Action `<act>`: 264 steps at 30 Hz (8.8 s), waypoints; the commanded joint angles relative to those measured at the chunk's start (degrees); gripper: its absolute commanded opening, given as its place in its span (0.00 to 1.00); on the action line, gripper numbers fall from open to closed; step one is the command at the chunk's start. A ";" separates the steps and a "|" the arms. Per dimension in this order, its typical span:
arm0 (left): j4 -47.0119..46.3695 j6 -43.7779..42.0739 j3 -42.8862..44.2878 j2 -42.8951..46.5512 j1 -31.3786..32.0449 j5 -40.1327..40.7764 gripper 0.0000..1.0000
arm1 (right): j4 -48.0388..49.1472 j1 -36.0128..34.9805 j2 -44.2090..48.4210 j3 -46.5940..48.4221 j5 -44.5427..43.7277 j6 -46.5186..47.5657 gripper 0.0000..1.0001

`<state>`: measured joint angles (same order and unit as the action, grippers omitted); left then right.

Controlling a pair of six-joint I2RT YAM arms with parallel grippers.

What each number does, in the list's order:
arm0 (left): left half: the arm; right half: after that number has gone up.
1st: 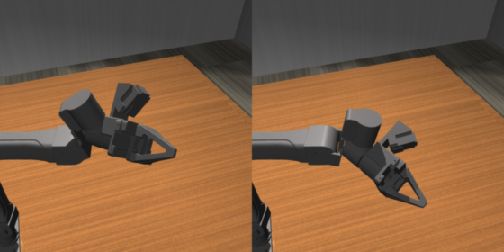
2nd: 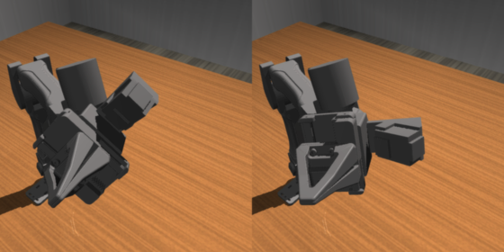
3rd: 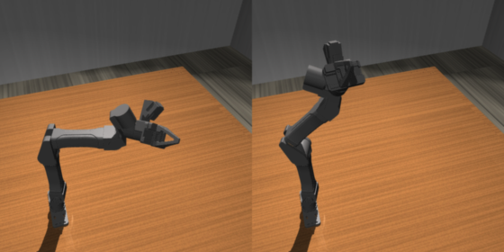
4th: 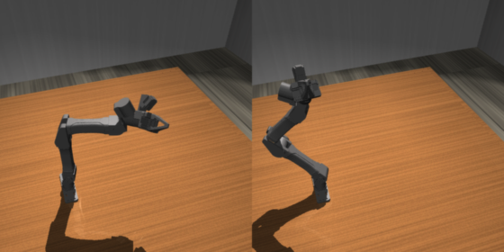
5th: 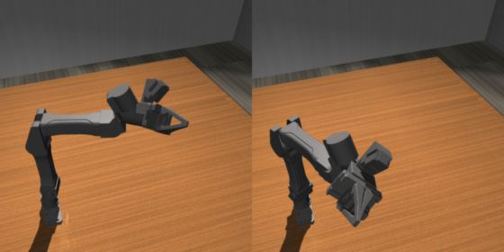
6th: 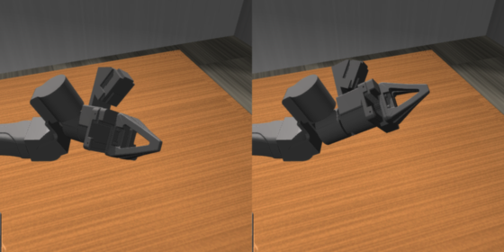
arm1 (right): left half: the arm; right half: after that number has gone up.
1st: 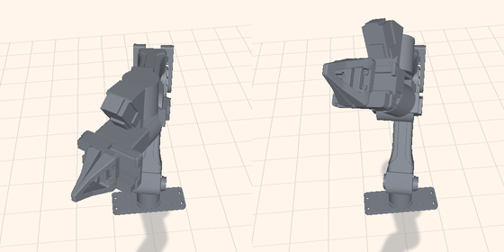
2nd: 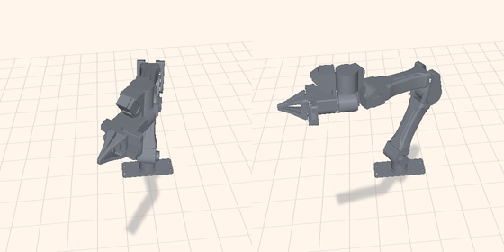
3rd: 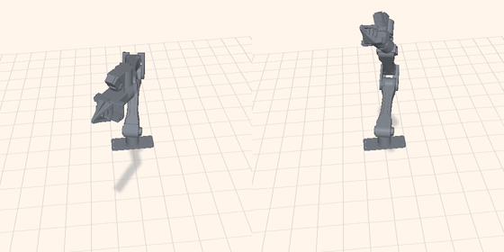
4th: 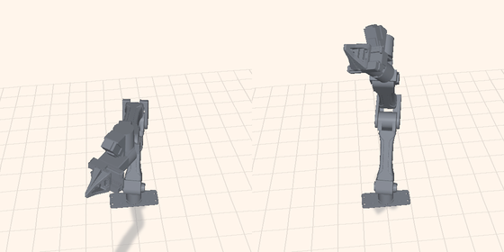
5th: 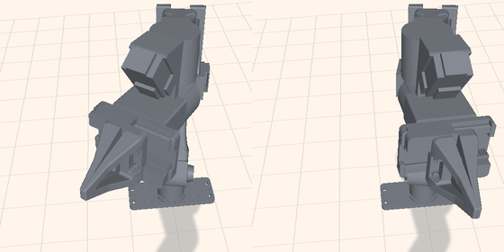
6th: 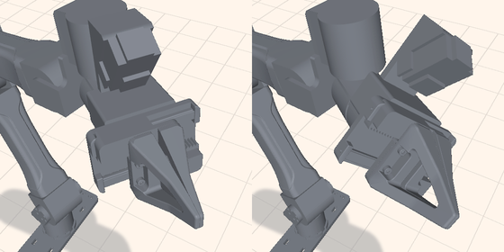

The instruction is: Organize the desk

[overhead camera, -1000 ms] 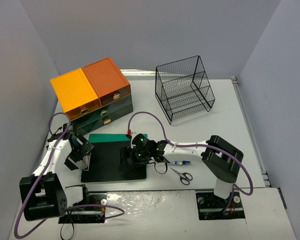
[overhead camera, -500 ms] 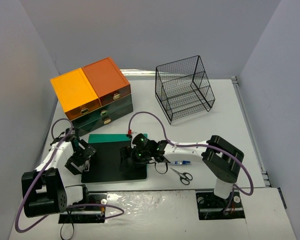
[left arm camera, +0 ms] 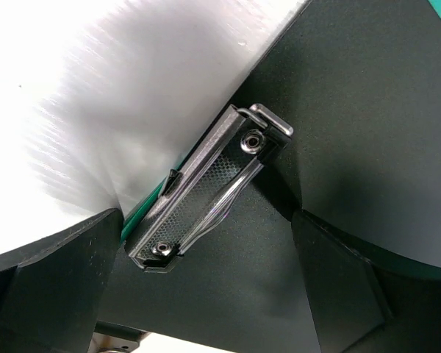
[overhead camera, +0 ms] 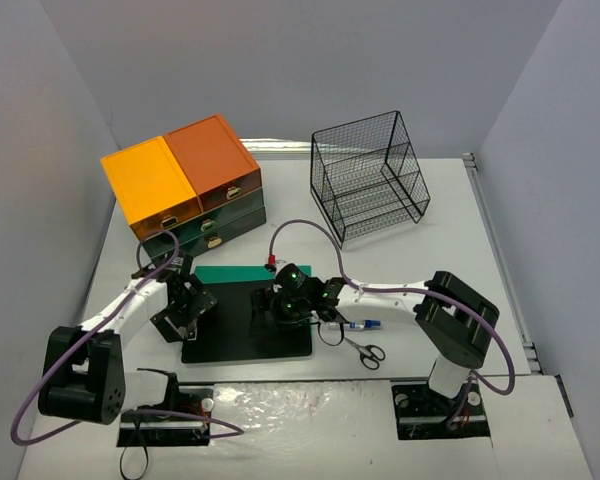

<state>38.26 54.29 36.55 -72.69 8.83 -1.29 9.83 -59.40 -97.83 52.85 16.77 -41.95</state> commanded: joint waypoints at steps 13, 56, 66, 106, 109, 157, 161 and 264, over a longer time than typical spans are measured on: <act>-7.36 7.37 3.82 -6.54 11.11 -2.13 0.97 | -2.36 2.71 4.61 -3.10 -1.46 0.01 0.89; 7.86 12.49 2.85 6.76 16.30 3.36 0.97 | -2.66 2.18 1.59 -3.41 -0.46 1.35 0.89; 16.27 5.56 15.85 -0.33 16.30 14.03 0.94 | -2.53 2.18 2.64 -4.13 -1.65 0.68 0.89; 8.48 -2.17 14.69 -10.15 16.48 8.83 0.72 | -0.61 2.00 4.30 -7.14 -2.97 -1.55 0.89; 8.58 -2.24 14.76 -10.32 16.48 9.48 0.69 | -0.51 2.00 4.38 -7.31 -2.95 -1.66 0.89; 7.89 -1.97 13.25 2.04 16.48 6.89 0.00 | -5.03 1.15 7.12 -4.37 -5.40 -1.58 0.89; 9.36 -3.05 15.94 3.33 16.48 6.62 0.00 | -8.28 0.47 9.17 -2.22 -7.84 0.15 0.90; -17.59 9.02 -20.39 31.79 14.19 13.12 0.55 | -4.85 4.38 -0.81 0.99 -18.91 4.90 0.90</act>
<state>17.09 61.77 14.10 -40.05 23.14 11.42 5.01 -55.45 -98.17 53.87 -2.95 -37.01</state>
